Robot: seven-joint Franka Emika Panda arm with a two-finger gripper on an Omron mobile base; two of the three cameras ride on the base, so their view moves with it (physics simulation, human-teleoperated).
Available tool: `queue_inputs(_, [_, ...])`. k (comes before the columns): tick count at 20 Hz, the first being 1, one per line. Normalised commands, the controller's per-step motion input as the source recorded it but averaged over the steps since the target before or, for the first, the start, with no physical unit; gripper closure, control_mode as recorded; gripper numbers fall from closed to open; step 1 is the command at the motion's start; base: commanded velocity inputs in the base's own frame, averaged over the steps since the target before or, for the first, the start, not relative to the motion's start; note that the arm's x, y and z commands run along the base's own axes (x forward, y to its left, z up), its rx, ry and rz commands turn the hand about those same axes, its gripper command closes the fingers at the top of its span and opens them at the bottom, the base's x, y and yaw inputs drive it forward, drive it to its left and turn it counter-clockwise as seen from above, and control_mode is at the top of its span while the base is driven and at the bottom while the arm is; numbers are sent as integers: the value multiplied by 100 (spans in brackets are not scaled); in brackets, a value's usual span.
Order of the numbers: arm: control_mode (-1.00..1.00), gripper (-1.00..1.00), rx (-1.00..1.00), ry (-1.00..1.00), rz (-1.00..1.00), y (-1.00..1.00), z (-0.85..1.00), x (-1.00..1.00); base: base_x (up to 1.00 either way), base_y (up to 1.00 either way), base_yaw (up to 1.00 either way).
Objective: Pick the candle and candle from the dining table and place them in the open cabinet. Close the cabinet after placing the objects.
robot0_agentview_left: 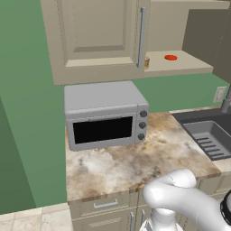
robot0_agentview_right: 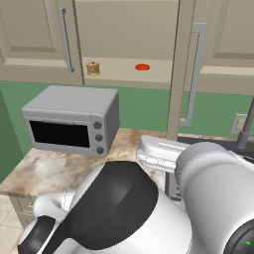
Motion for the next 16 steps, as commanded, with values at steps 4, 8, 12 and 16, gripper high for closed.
queue_inputs(4, [-100,-100,2,-17,0,-8,-25,69,0,0,0])
queue_inputs(8, [-100,-100,4,-12,0,-16,-12,32,0,0,0])
queue_inputs(12, [-100,-100,4,-10,0,-9,-16,34,0,0,0])
queue_inputs(16, [-100,-100,4,-4,2,-14,-3,47,0,0,0])
